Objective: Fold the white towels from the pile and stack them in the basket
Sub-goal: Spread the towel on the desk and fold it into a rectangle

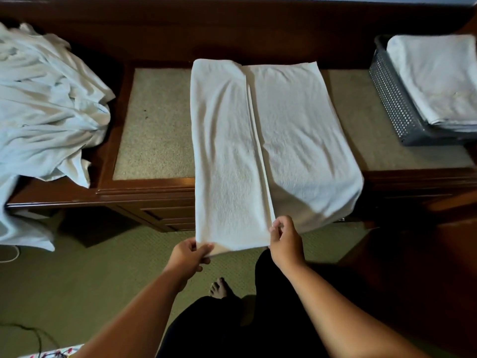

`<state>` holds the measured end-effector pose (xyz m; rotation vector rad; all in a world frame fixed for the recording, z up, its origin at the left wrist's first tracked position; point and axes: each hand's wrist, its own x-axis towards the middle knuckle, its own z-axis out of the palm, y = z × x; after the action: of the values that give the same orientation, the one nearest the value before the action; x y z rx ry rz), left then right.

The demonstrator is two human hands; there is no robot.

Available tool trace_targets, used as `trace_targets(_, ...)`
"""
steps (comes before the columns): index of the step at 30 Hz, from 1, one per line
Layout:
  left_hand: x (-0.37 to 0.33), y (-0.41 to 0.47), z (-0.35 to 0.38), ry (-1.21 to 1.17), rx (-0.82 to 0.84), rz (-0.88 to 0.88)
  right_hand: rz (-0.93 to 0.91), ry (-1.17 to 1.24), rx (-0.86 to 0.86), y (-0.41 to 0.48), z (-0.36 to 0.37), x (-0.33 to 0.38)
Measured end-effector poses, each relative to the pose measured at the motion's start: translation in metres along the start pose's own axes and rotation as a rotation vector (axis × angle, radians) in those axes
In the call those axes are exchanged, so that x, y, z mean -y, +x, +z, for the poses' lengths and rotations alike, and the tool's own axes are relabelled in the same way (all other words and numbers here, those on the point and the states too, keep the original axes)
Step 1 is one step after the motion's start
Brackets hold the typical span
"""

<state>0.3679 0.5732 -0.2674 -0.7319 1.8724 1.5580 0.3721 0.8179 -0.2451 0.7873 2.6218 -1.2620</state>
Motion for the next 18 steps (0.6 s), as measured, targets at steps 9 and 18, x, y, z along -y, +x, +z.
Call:
trace_targets(9, 0.002, 0.005, -0.002, 0.004, 0.011, -0.013, 0.093, 0.054, 0.17, 0.007, 0.002, -0.006)
trace_targets(18, 0.001, 0.003, -0.006, 0.066, 0.007, -0.003, 0.061, 0.166, 0.215, -0.001, -0.009, -0.009)
